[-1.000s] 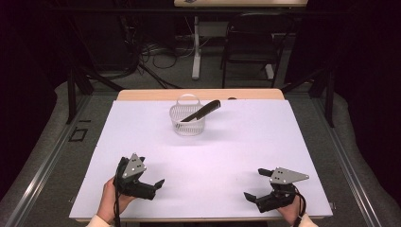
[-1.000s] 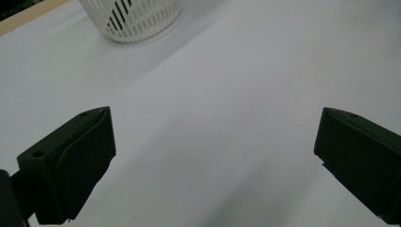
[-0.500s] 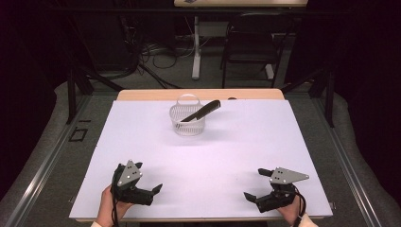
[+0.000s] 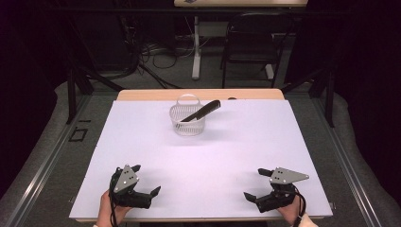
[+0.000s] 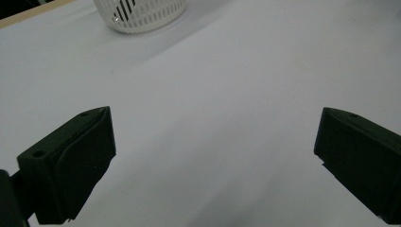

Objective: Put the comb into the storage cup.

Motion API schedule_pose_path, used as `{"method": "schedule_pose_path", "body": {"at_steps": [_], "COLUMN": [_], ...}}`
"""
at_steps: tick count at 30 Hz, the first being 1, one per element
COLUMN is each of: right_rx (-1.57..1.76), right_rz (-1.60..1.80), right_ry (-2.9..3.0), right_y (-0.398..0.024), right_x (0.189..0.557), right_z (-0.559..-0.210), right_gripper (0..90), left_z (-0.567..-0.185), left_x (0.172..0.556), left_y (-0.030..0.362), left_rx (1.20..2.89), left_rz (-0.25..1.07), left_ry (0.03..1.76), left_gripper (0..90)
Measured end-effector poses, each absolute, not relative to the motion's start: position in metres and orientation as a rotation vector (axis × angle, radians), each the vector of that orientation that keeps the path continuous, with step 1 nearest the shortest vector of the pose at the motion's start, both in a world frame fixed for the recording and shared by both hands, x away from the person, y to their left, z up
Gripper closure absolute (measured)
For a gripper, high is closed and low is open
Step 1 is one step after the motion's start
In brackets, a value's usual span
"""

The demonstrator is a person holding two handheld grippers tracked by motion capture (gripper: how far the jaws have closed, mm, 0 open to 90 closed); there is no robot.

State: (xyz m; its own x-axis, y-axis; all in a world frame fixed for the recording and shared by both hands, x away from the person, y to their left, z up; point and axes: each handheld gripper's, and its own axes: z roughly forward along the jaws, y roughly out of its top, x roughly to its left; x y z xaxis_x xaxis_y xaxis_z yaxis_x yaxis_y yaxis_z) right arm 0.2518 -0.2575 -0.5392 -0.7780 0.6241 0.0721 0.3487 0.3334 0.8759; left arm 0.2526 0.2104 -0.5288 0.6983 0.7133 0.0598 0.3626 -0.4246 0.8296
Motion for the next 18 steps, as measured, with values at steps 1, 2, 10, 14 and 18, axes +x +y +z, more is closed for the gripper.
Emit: {"method": "schedule_pose_path", "body": {"at_steps": [1, 2, 10, 14, 18], "right_rx": [0.874, 0.874, 0.862, 0.862, 0.862], "right_rz": [1.421, 1.421, 1.425, 1.421, 1.419], "right_ry": [2.324, 2.325, 2.326, 2.327, 2.329], "right_y": [-0.2574, -0.2575, -0.257, -0.2571, -0.2575], "right_x": [0.2518, 0.2519, 0.252, 0.2519, 0.2517], "right_z": [-0.5393, -0.5392, -0.5393, -0.539, -0.5388], "right_gripper": [0.0, 0.0, 0.0, 0.0, 0.0], "left_z": [-0.5294, -0.5298, -0.5319, -0.5341, -0.5345], "left_x": [0.2527, 0.2529, 0.2547, 0.2555, 0.2559], "left_y": [0.2106, 0.211, 0.2163, 0.2147, 0.2147], "left_rx": [2.043, 2.046, 2.03, 2.039, 2.041], "left_rz": [0.518, 0.524, 0.525, 0.51, 0.503], "left_ry": [0.82, 0.819, 0.823, 0.818, 0.814], "left_gripper": [0.0, 0.0, 0.0, 0.0, 0.0]}}
